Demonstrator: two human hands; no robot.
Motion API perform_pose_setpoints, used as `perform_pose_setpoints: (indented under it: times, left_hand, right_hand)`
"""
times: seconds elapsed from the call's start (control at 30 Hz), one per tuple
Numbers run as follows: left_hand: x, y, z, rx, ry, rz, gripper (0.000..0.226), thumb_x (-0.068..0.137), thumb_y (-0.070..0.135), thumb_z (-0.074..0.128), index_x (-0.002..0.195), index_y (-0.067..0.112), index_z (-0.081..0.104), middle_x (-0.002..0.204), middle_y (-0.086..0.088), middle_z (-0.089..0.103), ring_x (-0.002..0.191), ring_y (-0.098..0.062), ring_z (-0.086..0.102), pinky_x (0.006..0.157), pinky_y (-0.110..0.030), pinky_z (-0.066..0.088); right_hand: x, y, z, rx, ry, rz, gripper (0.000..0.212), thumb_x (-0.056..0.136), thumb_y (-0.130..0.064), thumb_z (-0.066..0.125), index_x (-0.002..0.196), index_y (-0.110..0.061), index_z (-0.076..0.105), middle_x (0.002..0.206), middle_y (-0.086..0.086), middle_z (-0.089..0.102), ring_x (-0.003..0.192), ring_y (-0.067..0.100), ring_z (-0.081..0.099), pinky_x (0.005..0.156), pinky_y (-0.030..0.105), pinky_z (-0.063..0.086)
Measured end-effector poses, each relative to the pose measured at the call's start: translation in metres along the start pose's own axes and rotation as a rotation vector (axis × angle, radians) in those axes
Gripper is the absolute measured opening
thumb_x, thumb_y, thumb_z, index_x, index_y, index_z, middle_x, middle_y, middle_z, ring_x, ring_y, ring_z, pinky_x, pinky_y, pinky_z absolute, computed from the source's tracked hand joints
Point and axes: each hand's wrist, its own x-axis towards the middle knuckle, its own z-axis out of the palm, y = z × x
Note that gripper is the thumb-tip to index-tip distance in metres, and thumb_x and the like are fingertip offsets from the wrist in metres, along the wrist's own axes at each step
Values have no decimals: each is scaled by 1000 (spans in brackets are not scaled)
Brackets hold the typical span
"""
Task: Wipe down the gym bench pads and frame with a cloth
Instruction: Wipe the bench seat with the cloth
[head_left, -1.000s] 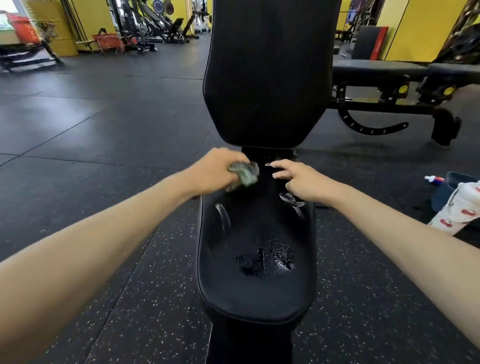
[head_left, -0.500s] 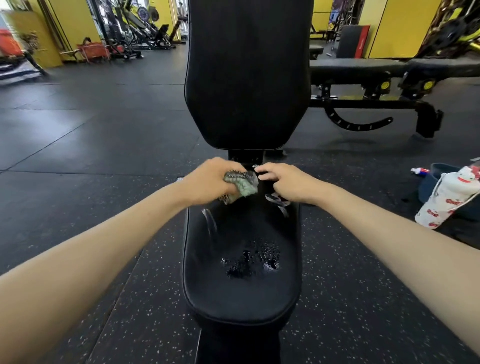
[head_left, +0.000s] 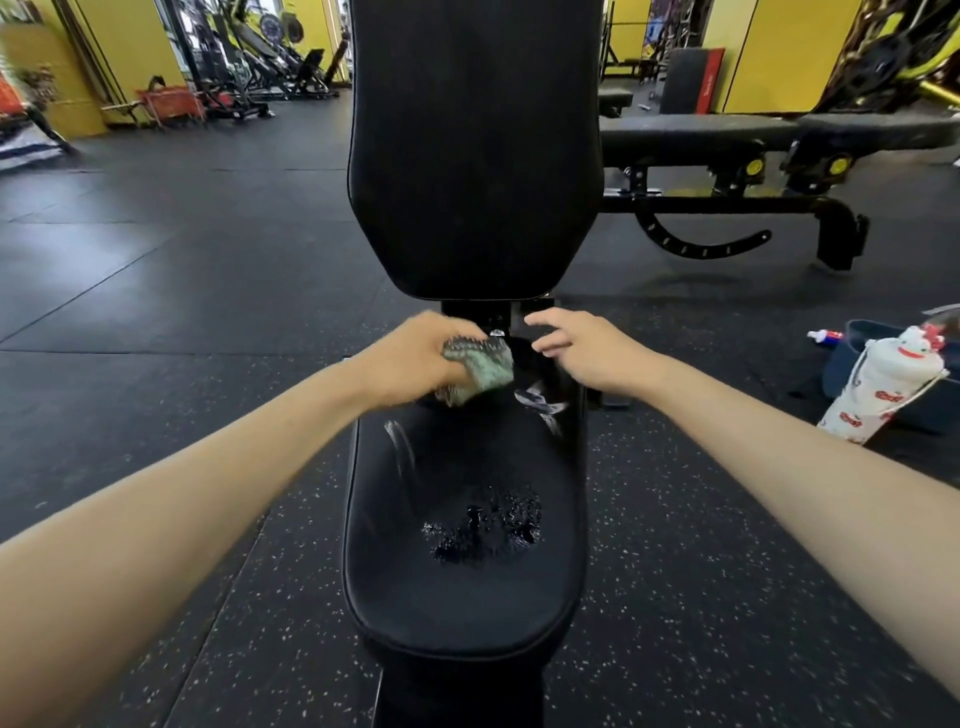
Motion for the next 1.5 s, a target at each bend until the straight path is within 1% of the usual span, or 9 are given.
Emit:
perform_pose_setpoints:
  times: [0.1, 0.33, 0.57, 0.67, 0.93, 1.03, 1.13, 1.37, 1.5]
  left_hand:
    - [23, -2, -5, 84, 159, -13, 25, 79, -8, 59, 99, 5, 68, 81, -6, 67, 66, -8, 58, 59, -12, 44]
    - [57, -4, 33, 258, 84, -74, 34, 83, -8, 47, 107, 8, 66, 100, -6, 65, 98, -24, 60, 79, -29, 45]
    - [35, 13, 30, -79, -99, -43, 23, 83, -2, 64, 93, 19, 68, 90, -3, 69, 78, -9, 60, 76, -23, 49]
    - [42, 10, 19, -47, 112, -68, 18, 81, -2, 65, 90, 14, 67, 82, -2, 66, 76, -12, 60, 73, -25, 49]
    - [51, 16, 58, 238, 117, -51, 36, 82, -7, 46, 107, 9, 68, 106, -12, 66, 99, -30, 60, 85, -38, 49]
    - [45, 24, 65, 154, 41, -2, 46, 79, -9, 47, 112, 15, 68, 102, -13, 68, 89, -28, 64, 78, -37, 53]
    - [36, 33, 58, 38, -56, 13, 38, 77, -8, 56, 104, 14, 71, 90, -13, 71, 73, -20, 62, 69, -30, 52]
    - [46, 26, 32, 130, 117, -9, 31, 78, -8, 55, 99, 10, 71, 77, -1, 65, 67, -10, 60, 55, -15, 45]
    - [43, 29, 60, 192, 76, 10, 37, 81, -7, 50, 107, 11, 69, 97, -7, 68, 91, -23, 62, 78, -27, 48]
  right_hand:
    - [1, 2, -2, 71, 48, 38, 56, 94, 8, 34, 143, -17, 41, 122, 11, 60, 114, 21, 57, 60, 11, 40]
    - [-1, 8, -1, 139, 53, 81, 62, 88, 14, 33, 143, -15, 41, 126, 13, 58, 118, 22, 55, 83, 23, 44]
    - [2, 9, -2, 169, 82, 109, 57, 89, 9, 35, 139, -17, 45, 109, 5, 62, 110, 20, 59, 88, 30, 49]
    - [0, 8, -4, 184, 76, 117, 58, 89, 10, 34, 140, -16, 44, 108, 6, 62, 110, 21, 59, 86, 31, 49]
    - [-10, 8, -4, 134, 56, 101, 58, 89, 9, 37, 141, -15, 42, 128, 12, 60, 118, 22, 55, 97, 35, 48]
    - [-14, 5, -5, 113, 51, 95, 55, 92, 7, 35, 143, -14, 41, 135, 9, 55, 117, 19, 52, 87, 28, 42]
    - [-14, 3, -7, 112, 34, 83, 53, 94, 3, 37, 144, -16, 40, 141, 9, 50, 124, 22, 49, 94, 28, 40]
    - [-15, 9, -17, 181, 52, 137, 54, 92, 5, 37, 140, -19, 43, 101, 3, 70, 96, 13, 66, 98, 33, 47]
    - [-18, 11, -16, 176, 59, 149, 55, 91, 6, 32, 139, -18, 45, 99, 0, 66, 87, 7, 63, 81, 23, 49]
